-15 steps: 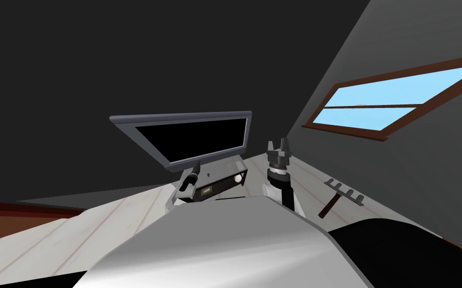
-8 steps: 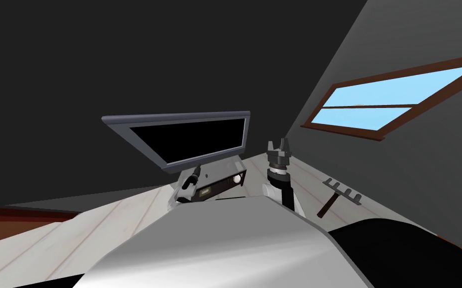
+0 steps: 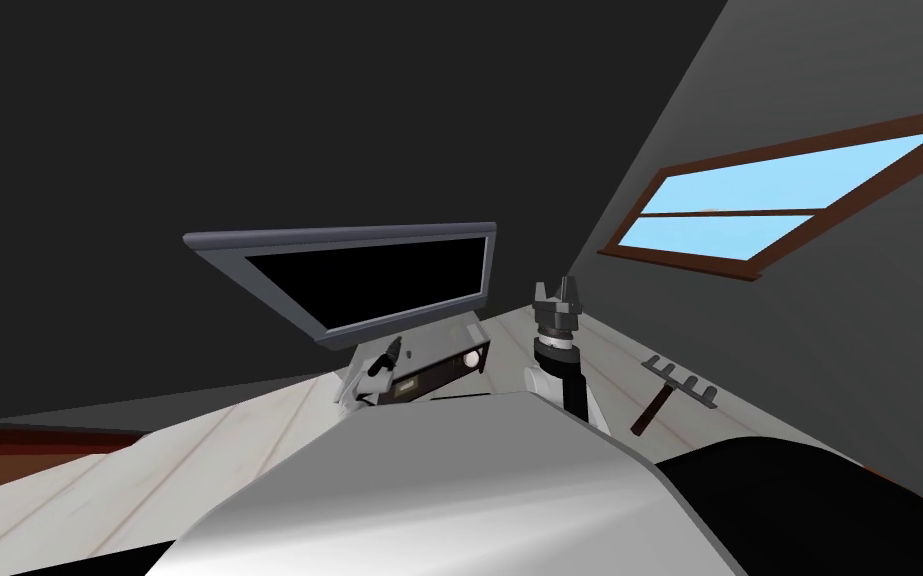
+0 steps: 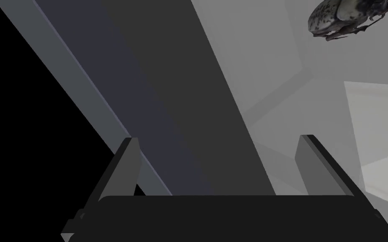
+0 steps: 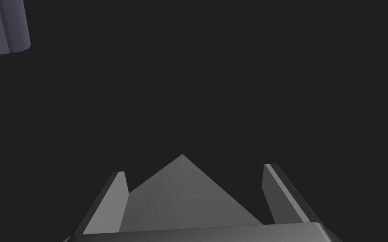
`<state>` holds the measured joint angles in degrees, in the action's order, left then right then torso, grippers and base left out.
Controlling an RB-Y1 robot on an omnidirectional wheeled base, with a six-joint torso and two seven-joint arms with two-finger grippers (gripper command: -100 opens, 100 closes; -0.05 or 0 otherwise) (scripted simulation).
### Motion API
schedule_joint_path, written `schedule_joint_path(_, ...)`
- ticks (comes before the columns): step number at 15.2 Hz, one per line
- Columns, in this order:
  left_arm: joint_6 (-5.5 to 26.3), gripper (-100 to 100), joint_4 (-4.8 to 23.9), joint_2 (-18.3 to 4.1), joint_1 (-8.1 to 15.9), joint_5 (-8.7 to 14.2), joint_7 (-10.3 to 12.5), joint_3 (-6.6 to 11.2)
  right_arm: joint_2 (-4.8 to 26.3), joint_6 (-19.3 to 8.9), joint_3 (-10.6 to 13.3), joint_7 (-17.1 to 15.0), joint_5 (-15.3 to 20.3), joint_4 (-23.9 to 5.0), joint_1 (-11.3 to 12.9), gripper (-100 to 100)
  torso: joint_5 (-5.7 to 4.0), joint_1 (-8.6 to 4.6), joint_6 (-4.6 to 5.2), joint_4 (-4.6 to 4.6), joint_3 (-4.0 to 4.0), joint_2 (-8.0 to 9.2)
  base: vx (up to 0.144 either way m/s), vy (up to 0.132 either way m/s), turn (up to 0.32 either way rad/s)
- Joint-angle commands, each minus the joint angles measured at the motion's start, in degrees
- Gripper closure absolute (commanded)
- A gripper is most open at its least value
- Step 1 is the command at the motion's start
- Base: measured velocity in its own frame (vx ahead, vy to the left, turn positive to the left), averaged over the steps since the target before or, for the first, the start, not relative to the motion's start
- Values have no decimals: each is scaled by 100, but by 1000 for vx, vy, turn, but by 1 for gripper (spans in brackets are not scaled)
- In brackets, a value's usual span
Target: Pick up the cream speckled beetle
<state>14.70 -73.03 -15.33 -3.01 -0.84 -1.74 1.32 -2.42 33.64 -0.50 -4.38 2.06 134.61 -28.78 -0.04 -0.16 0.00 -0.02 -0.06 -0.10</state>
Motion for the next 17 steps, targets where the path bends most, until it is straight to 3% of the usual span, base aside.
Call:
schedule_joint_path(1, 175, -100, 264, 20, 91, -21, -31, 6, 0, 0, 0, 0, 0, 0, 0, 0, 0, 0, 0, 0, 0, 0, 25, -31, -25)
schedule_joint_path(2, 175, -100, 264, 20, 91, -21, -31, 6, 0, 0, 0, 0, 0, 0, 0, 0, 0, 1, 0, 0, 0, -1, 27, -28, -20)
schedule_joint_path(4, 384, -100, 608, 29, 214, -28, -61, 4, 0, 0, 0, 0, 0, 0, 0, 0, 1, 3, -1, -1, -1, -2, 33, -31, -28)
schedule_joint_path(5, 384, -100, 608, 29, 214, -28, -61, 4, 0, 0, 0, 0, 0, 0, 0, 0, 1, 1, 0, -2, -2, -4, 33, -38, -26)
schedule_joint_path(12, 821, -100, 1369, 117, 398, -27, -116, -29, 0, 0, 0, 0, 0, 0, 0, 0, 1, 2, 0, -2, -6, -11, 45, -32, -31)
schedule_joint_path(14, 763, -100, 1348, 112, 397, -32, -111, -24, 0, 0, 0, 0, 0, 0, -1, 0, 1, 0, -1, -4, -9, -16, 51, -26, -21)
schedule_joint_path(15, 611, -100, 1546, 142, 414, -62, -107, -9, 0, 0, 0, 0, 0, 0, 0, 0, 0, 4, -1, -3, -6, -10, 33, 1, 6)
schedule_joint_path(17, 505, -100, 1656, 155, 426, -78, -104, 1, 0, 0, 0, 0, 0, 0, 0, 0, 3, 16, -1, -2, -5, -9, 45, 11, 8)
